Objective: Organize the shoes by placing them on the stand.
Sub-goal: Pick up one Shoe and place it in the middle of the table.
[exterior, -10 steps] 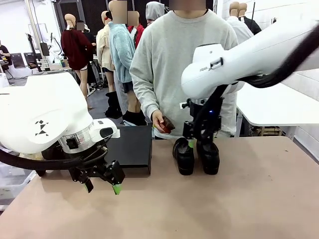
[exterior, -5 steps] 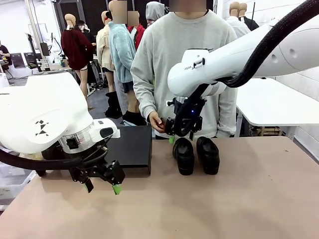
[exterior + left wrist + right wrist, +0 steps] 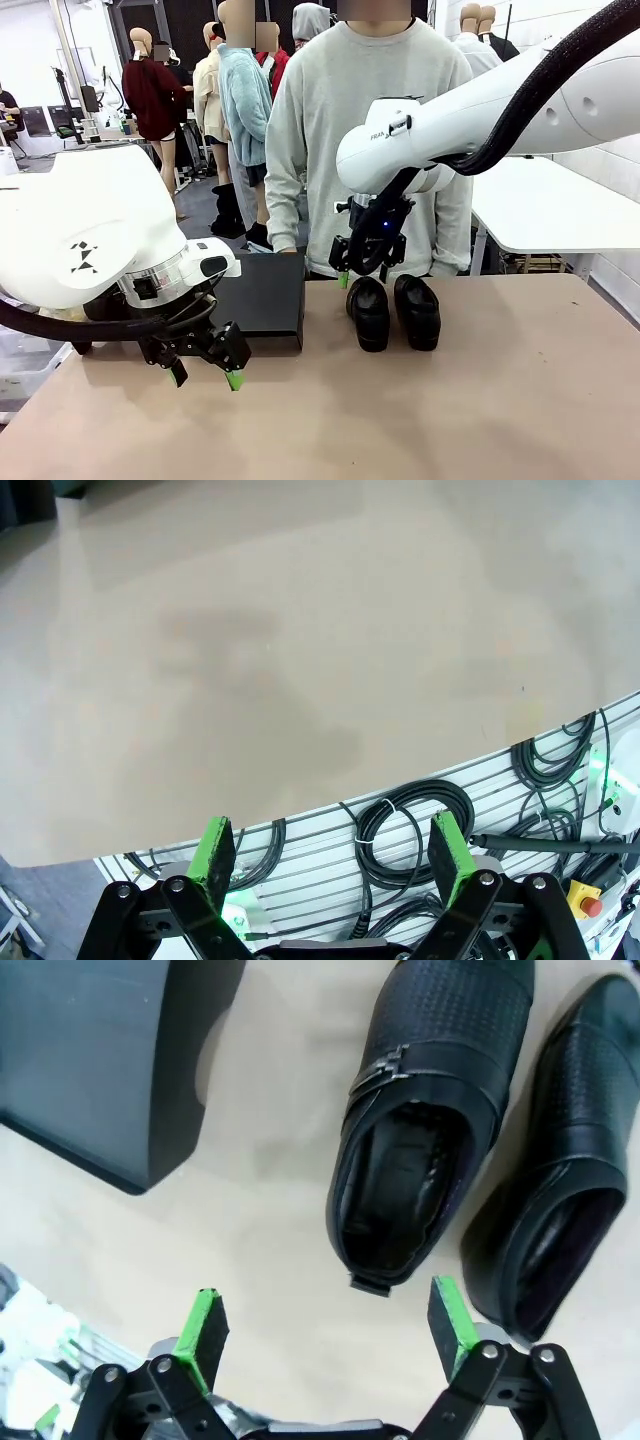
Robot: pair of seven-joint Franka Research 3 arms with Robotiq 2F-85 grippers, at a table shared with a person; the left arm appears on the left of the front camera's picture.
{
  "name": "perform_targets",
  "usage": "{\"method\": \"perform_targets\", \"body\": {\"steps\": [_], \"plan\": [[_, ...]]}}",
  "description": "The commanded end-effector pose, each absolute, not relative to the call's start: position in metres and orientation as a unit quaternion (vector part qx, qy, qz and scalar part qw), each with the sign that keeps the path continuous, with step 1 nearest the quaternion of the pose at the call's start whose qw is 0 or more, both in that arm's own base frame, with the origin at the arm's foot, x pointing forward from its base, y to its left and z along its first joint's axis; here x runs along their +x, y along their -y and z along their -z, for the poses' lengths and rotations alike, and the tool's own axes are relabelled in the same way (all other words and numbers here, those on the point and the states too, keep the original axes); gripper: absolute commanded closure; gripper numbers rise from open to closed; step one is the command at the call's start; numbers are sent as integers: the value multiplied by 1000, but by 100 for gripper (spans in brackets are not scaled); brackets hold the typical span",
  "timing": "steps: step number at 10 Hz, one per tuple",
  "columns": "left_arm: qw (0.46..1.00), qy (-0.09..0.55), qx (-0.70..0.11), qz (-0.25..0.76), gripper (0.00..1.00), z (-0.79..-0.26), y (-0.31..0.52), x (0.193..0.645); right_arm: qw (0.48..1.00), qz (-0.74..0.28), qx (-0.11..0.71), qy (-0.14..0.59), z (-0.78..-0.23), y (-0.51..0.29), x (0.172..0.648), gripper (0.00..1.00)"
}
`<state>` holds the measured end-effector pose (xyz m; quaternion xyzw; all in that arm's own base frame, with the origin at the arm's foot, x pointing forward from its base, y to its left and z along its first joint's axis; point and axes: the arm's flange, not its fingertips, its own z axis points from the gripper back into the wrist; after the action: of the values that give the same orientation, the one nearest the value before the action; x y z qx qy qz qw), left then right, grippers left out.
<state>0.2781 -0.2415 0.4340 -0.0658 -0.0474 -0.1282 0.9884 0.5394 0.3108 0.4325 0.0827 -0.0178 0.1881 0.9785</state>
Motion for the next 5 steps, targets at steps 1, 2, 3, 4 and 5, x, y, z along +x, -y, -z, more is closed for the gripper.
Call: {"method": "perform_targets", "body": {"steps": [1, 2, 3, 4, 5], "plan": [[990, 51, -60, 119, 0, -433, 242, 278, 992, -105, 67, 27, -422, -333, 526, 0], [990, 51, -60, 119, 0, -433, 242, 278, 995, -78, 59, 23, -413, -338, 535, 0], [990, 51, -60, 119, 0, -433, 242, 278, 997, -59, 54, 17, -405, -341, 542, 0], [990, 51, -60, 119, 0, -433, 242, 278, 998, -49, 47, 15, -395, -345, 549, 0], [990, 51, -60, 119, 0, -433, 242, 278, 999, -38, 31, 12, -388, -348, 552, 0]]}}
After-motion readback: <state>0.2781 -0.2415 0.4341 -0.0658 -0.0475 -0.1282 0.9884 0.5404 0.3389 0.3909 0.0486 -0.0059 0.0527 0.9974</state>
